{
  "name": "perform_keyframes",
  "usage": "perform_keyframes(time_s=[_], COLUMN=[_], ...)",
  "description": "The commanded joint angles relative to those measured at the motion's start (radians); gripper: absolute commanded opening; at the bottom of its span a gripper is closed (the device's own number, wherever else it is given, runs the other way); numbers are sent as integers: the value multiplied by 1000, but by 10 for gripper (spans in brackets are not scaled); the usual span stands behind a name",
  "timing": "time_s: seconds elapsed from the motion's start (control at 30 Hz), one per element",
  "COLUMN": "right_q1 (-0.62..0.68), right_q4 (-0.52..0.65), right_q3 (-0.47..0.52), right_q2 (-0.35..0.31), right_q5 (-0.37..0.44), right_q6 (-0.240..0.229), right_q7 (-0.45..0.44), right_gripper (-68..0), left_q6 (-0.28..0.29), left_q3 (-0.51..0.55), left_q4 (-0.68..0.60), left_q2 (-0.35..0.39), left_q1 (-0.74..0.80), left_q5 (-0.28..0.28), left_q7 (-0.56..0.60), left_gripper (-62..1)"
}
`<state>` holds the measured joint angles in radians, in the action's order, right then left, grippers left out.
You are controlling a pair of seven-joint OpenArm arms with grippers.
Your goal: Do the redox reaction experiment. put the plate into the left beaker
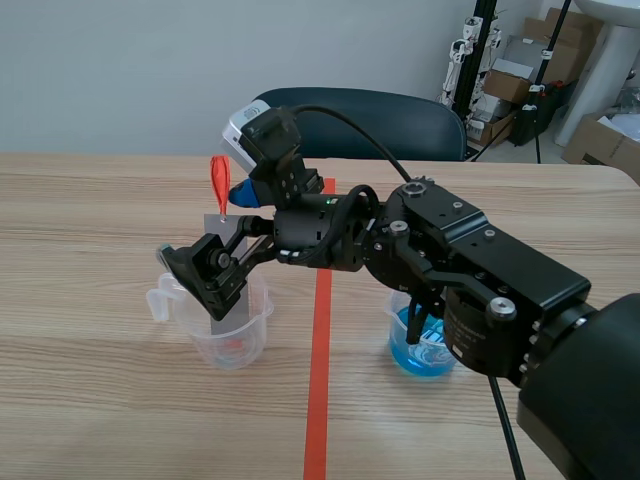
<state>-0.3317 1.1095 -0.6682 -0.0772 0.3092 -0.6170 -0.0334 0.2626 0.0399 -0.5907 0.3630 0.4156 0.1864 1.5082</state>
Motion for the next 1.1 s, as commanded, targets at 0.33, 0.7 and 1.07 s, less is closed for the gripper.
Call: perform_keyframes(time_s=[0.33,0.7,1.07], right_q1=[-11,-11,-11], right_q4=[8,8,8], right_q3=[0,0,0], right_q2=[8,2,2], right_q5=[8,8,8], right_q6=[3,8,8], right_q7=[-18,-14,-14], right_gripper=[4,4,4], left_q6=[-1,-1,-1], left_q3=[0,0,0], left_q4=[-7,-7,-7], left_q2=[1,1,1], left_q1=[-1,-1,-1], left_q5=[-6,-6,-6], left_q7=[44,44,44], left_gripper=[14,14,14])
